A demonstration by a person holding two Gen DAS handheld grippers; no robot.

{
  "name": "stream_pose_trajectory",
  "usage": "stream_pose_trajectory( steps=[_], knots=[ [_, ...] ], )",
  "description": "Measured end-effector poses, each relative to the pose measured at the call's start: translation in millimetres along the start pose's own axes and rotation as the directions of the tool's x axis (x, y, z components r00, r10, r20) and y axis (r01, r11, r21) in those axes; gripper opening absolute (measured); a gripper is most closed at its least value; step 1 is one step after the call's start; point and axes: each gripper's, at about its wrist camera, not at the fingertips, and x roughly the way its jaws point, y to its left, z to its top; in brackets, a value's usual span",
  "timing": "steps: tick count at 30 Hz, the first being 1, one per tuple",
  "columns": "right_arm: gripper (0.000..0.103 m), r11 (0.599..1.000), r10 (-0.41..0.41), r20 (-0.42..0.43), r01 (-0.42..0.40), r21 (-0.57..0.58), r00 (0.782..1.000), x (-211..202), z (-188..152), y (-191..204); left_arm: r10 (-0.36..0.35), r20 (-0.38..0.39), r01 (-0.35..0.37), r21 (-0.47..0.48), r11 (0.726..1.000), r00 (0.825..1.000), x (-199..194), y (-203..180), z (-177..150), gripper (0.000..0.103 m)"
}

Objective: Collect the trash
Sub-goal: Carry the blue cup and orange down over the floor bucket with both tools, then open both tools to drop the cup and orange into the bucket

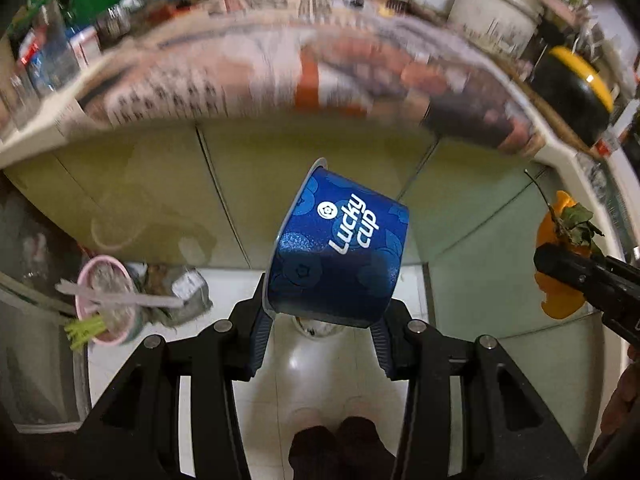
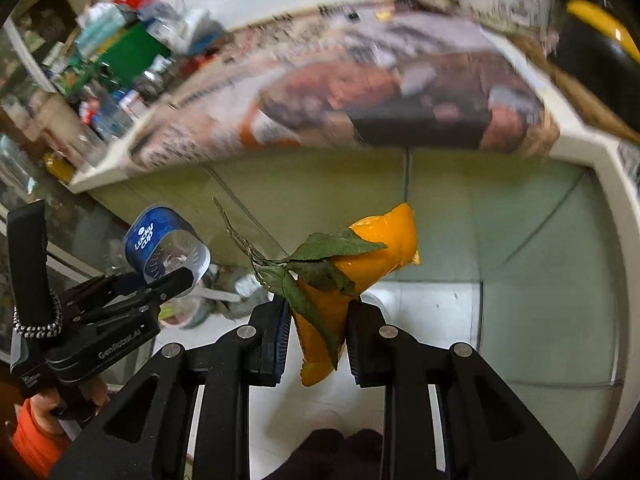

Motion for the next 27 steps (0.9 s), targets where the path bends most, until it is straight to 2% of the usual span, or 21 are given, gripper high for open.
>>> stream_pose_trajectory(
  steps=[4, 11, 15, 22, 27],
  knots=[
    [0.022, 0.999, 0.002, -0.081, 0.002, 0.046, 0.997, 59.8, -19.5, -32.8, 0.002, -0.053, -0.002, -0.005, 1.000, 0.999, 66.3, -2.5, -18.6, 0.043],
    [0.022, 0.999, -0.014, -0.165, 0.020, 0.031, 0.986, 165.2, -60.1, -72.1, 0.010, -0.125, -0.012, -0.010, 1.000, 0.992, 179.7, 5.6, -63.4, 0.043],
    [0.022, 1.000, -0.018, -0.204, 0.023, 0.020, 0.979, 240.5, -85.1, -93.0, -0.002, -0.160, 0.000, -0.012, 1.000, 0.987, 247.9, 14.8, -93.2, 0.043],
    [0.023, 1.000, 0.022, -0.194, -0.022, -0.001, 0.981, 344.6, -111.7, -116.6, -0.024, -0.178, 0.028, 0.021, 0.999, 0.984, 345.0, 29.7, -129.6, 0.043],
    [0.023, 0.996, 0.080, -0.158, -0.086, -0.027, 0.984, 390.3, -115.9, -121.4, -0.055, -0.169, 0.059, 0.021, 0.998, 0.984, 399.2, 42.7, -145.7, 0.043]
  ],
)
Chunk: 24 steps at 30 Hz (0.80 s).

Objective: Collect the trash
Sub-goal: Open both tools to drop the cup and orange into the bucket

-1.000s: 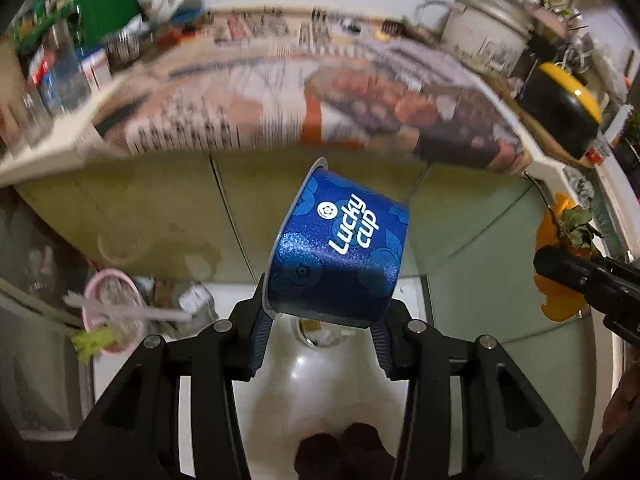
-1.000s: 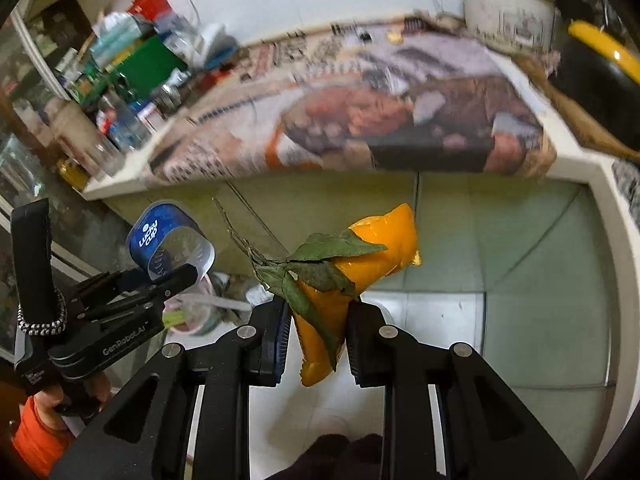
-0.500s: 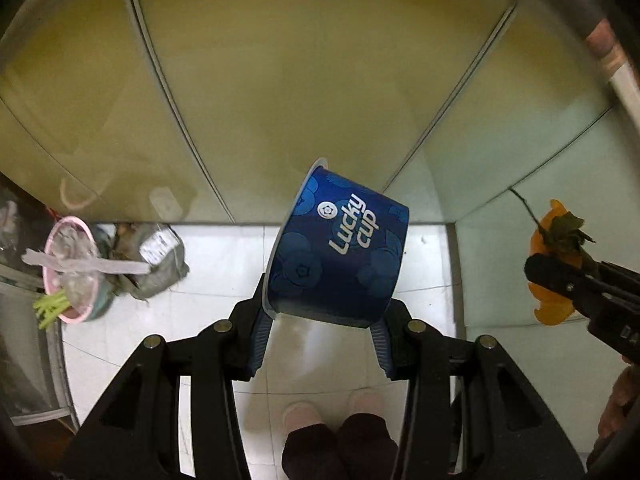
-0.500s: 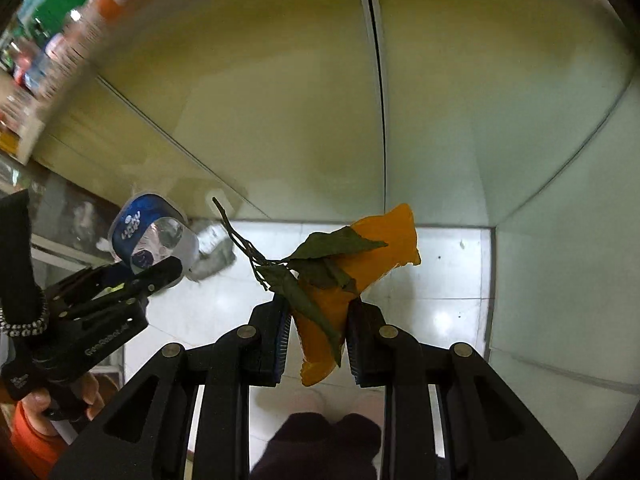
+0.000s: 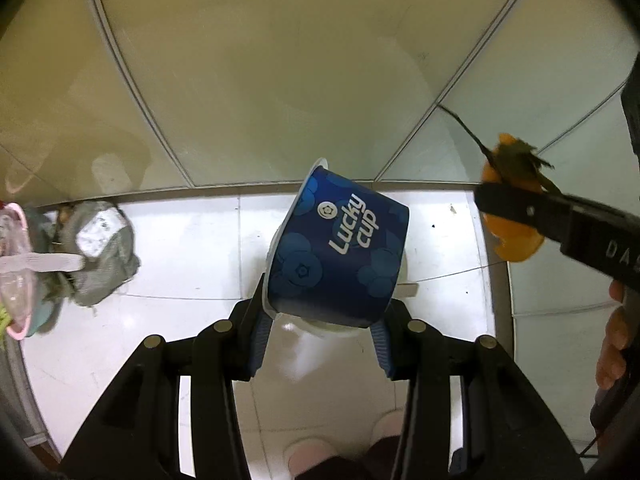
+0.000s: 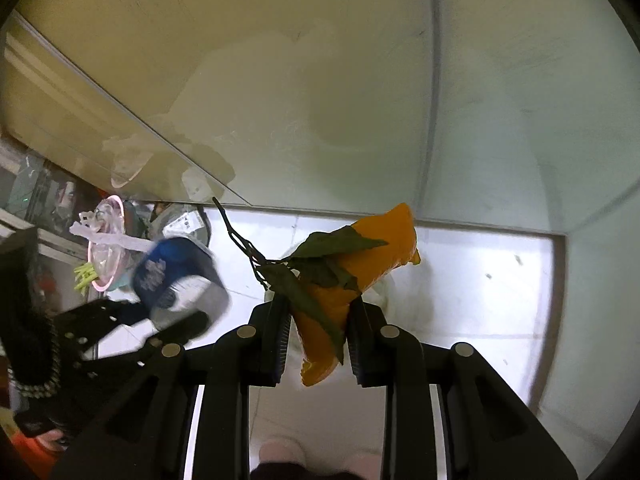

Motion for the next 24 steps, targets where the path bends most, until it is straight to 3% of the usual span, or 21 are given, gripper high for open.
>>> stream_pose_trajectory(
  steps=[5, 7, 8, 10, 15, 19, 24],
  knots=[
    [0.027, 0.998, 0.021, 0.029, -0.020, -0.052, 0.999, 23.1, 9.3, 14.5, -0.038, 0.022, 0.038, 0.009, 0.999, 0.999, 38.2, 5.1, -3.5, 0.043],
    [0.035, 0.998, 0.022, 0.004, -0.022, -0.062, 1.000, 37.0, 8.6, 13.1, -0.065, 0.031, 0.064, 0.022, 0.998, 0.997, 49.6, 3.6, -6.5, 0.044],
    [0.043, 0.998, 0.014, -0.008, -0.014, -0.057, 1.000, 41.6, 9.3, 9.4, -0.061, 0.038, 0.059, 0.043, 0.997, 0.997, 56.4, 0.3, -8.4, 0.046],
    [0.048, 0.999, 0.021, -0.023, -0.022, -0.036, 0.999, 48.9, 8.3, 3.5, -0.038, 0.037, 0.035, 0.081, 0.996, 0.999, 69.4, -4.7, -12.5, 0.061],
    [0.048, 0.999, 0.030, -0.014, -0.031, -0.017, 0.999, 45.4, 8.2, -10.5, -0.011, -0.002, 0.011, 0.080, 0.997, 1.000, 90.1, -2.2, -19.0, 0.062],
    [0.048, 1.000, -0.001, -0.005, 0.000, -0.021, 1.000, 27.8, 10.6, -9.8, -0.008, 0.004, 0.008, 0.042, 0.999, 1.000, 72.5, 2.4, -17.0, 0.062],
    [0.048, 1.000, -0.022, -0.024, 0.022, -0.021, 0.999, -11.5, 14.2, 3.6, 0.006, 0.014, -0.006, -0.010, 1.000, 1.000, 13.6, 3.7, -5.3, 0.062]
  ],
)
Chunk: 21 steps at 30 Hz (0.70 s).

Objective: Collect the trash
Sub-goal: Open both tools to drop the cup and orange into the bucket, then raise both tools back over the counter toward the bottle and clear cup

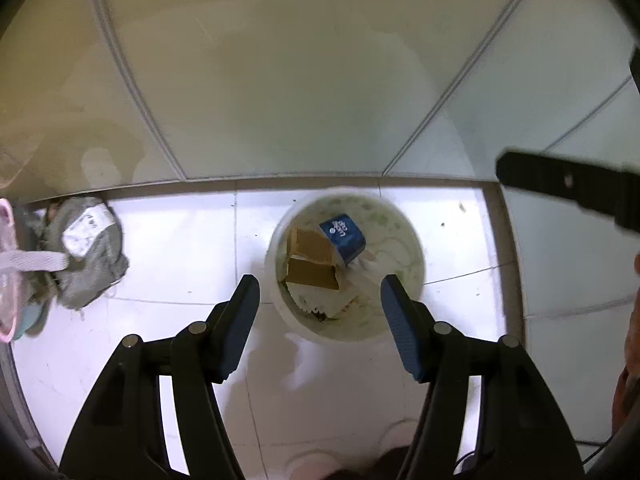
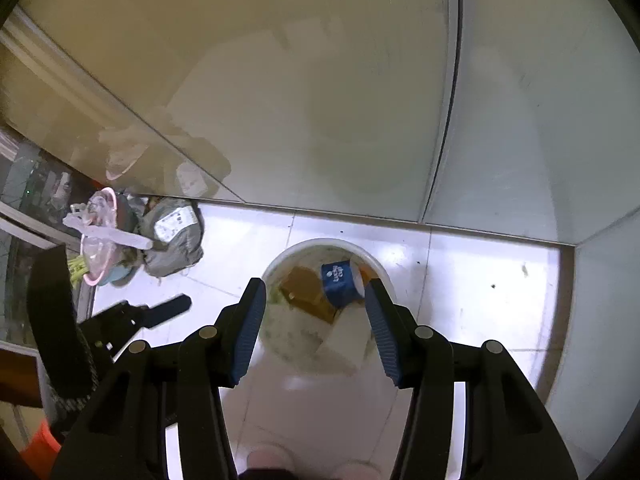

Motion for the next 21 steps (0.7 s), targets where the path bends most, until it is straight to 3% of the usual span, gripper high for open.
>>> stream_pose_trajectory(
  steps=[5, 12, 18, 21],
  knots=[
    [0.048, 1.000, -0.022, -0.011, 0.022, -0.007, 1.000, -62.3, 4.9, 27.8, 0.009, 0.008, -0.009, -0.032, 0.999, 1.000, -79.6, -9.7, 14.0, 0.062],
    [0.048, 0.997, -0.067, 0.047, 0.068, -0.027, 0.997, -190.4, 29.6, 71.5, 0.010, 0.055, -0.008, -0.033, 0.999, 0.998, -222.3, -35.1, 48.0, 0.062],
    [0.048, 0.995, -0.091, 0.145, 0.094, -0.018, 0.985, -304.1, 60.1, 102.9, 0.016, 0.162, -0.007, -0.053, 0.999, 0.987, -359.1, -54.3, 91.0, 0.062],
    [0.048, 0.995, -0.095, 0.221, 0.099, -0.007, 0.971, -369.8, 75.6, 119.8, 0.014, 0.242, -0.003, -0.046, 0.999, 0.970, -432.5, -58.9, 111.4, 0.062]
  ],
)
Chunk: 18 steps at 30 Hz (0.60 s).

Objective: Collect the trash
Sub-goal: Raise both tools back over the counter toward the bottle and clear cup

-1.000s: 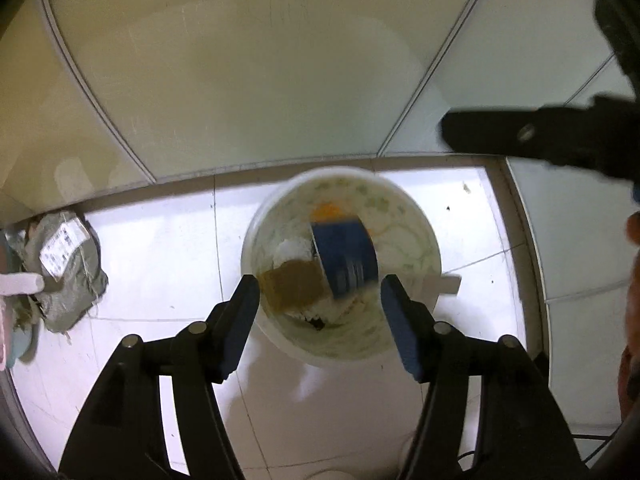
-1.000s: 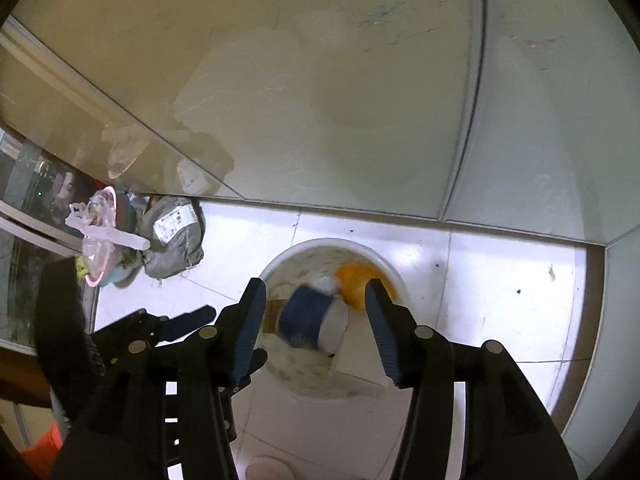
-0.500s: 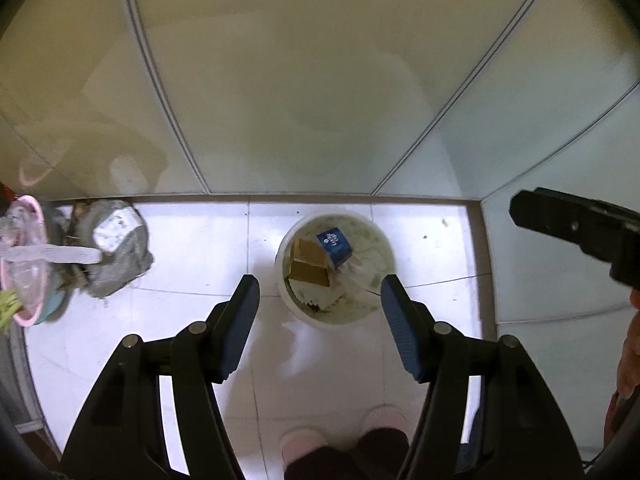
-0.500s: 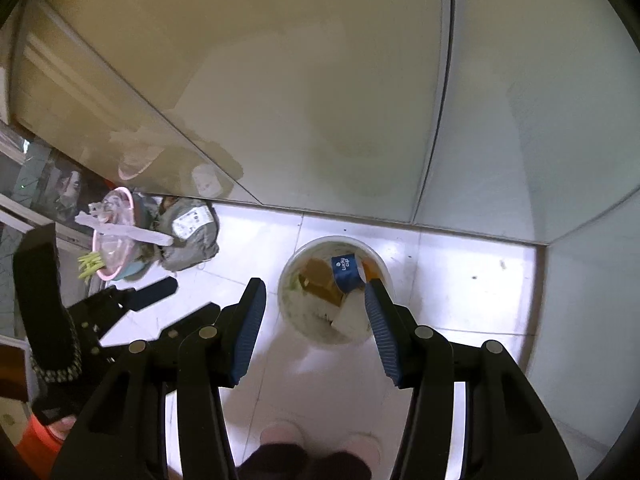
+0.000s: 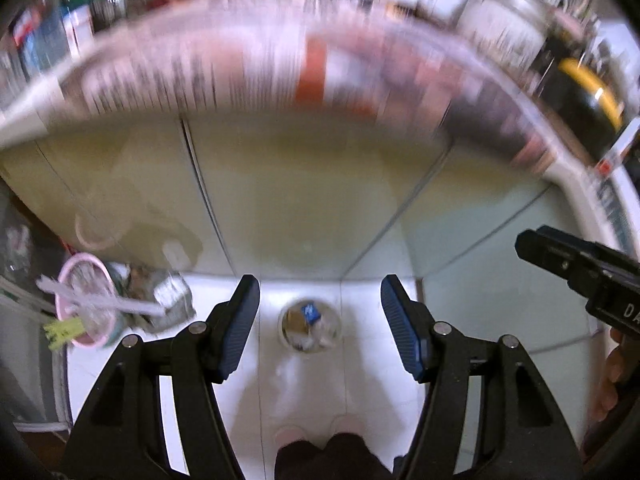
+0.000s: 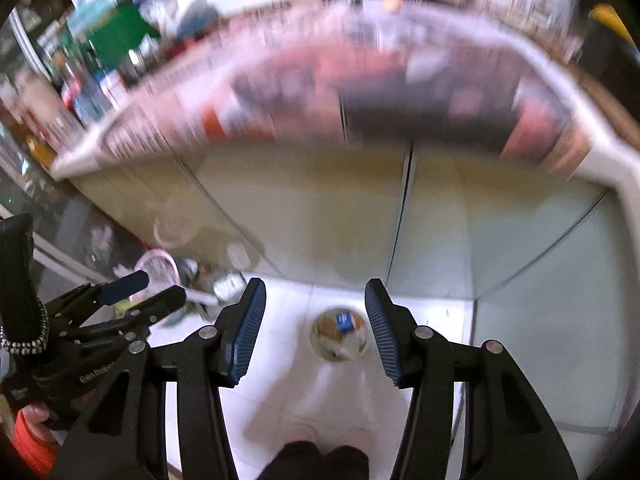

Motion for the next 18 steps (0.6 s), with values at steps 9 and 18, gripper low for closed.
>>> stream_pose_trajectory(
  steps=[9, 18],
  knots=[
    [0.048, 0.998, -0.057, 0.287, 0.052, 0.025, 0.956, -157.2, 48.5, 40.7, -0.039, 0.266, 0.023, 0.066, 0.998, 0.963, -160.9, -15.4, 75.6, 0.062],
    [0.065, 0.988, -0.145, 0.501, 0.153, 0.027, 0.853, -228.2, 78.2, 61.4, -0.037, 0.461, -0.022, 0.123, 0.992, 0.887, -233.7, -23.1, 116.7, 0.083]
  ],
)
